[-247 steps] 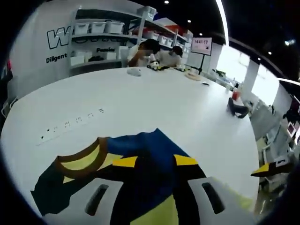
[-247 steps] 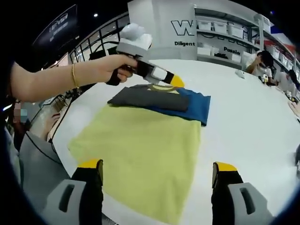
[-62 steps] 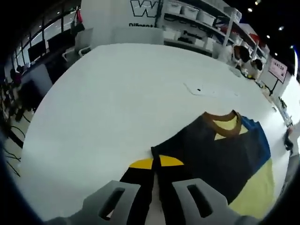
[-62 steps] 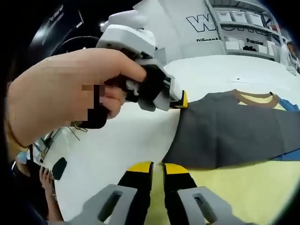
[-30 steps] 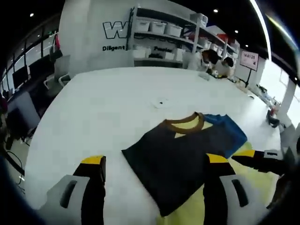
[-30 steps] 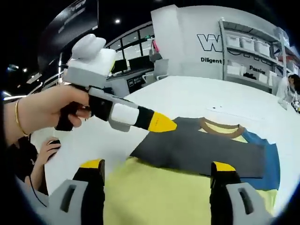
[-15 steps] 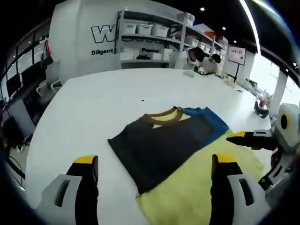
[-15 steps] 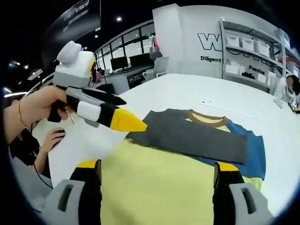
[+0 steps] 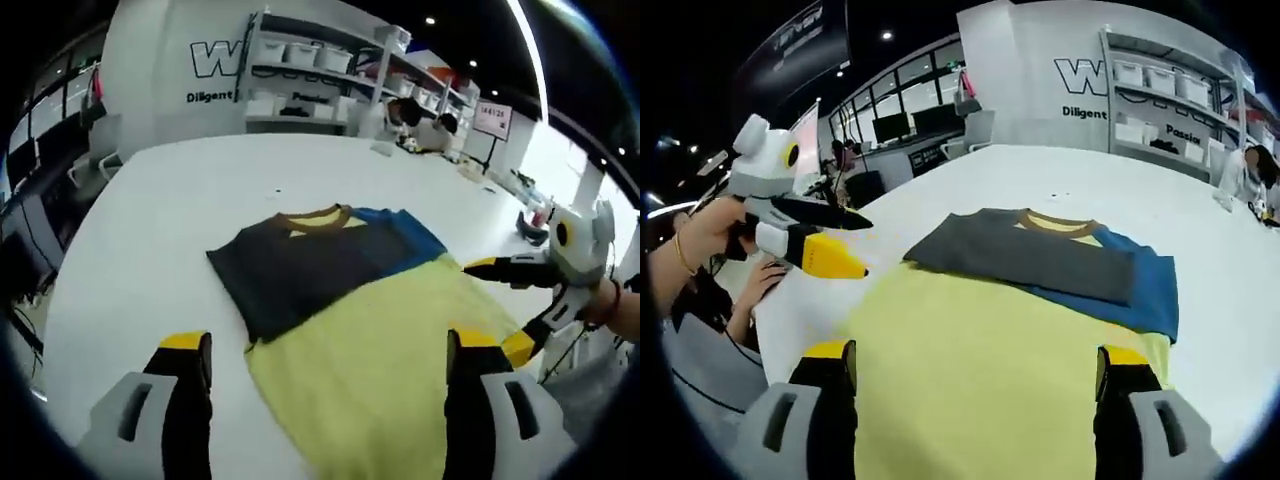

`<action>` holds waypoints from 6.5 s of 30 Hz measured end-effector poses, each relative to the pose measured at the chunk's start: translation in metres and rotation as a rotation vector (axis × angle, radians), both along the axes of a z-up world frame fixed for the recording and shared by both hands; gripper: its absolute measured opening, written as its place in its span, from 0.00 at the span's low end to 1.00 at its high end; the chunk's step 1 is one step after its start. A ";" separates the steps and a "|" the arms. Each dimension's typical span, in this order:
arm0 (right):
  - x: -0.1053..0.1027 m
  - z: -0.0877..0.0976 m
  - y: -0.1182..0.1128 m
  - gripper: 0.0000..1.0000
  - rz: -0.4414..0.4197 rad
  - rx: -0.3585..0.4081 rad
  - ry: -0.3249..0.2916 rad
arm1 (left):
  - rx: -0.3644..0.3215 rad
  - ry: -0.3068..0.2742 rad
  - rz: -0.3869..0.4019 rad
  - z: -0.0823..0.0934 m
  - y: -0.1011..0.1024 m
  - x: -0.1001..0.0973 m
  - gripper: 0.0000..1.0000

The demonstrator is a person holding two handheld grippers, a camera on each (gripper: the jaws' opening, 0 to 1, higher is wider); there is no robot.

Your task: Fold the garment on the visible template until the final outline fits inside the template.

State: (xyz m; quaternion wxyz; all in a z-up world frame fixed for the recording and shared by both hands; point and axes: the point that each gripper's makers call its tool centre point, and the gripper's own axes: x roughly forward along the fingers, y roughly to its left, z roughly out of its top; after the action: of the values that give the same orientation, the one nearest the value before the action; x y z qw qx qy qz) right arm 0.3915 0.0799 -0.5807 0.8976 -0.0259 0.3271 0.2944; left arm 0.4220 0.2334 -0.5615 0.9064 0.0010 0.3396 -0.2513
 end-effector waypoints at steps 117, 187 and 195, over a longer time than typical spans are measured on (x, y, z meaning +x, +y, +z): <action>-0.184 -0.060 -0.140 0.00 -0.004 -0.318 0.454 | 0.391 0.482 -0.054 -0.079 0.047 -0.208 0.06; -0.024 0.053 -0.141 0.00 -0.115 -0.287 0.079 | 0.181 0.170 0.129 0.047 0.046 -0.046 0.05; 0.011 0.065 -0.142 0.00 -0.146 -0.353 0.018 | 0.171 0.093 0.164 0.060 0.042 -0.014 0.05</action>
State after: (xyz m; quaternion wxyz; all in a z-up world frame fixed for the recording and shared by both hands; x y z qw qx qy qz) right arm 0.4028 -0.0622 -0.5159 0.8952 -0.1564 0.3824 0.1669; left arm 0.4080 0.2754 -0.5014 0.9037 0.0389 0.4006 -0.1460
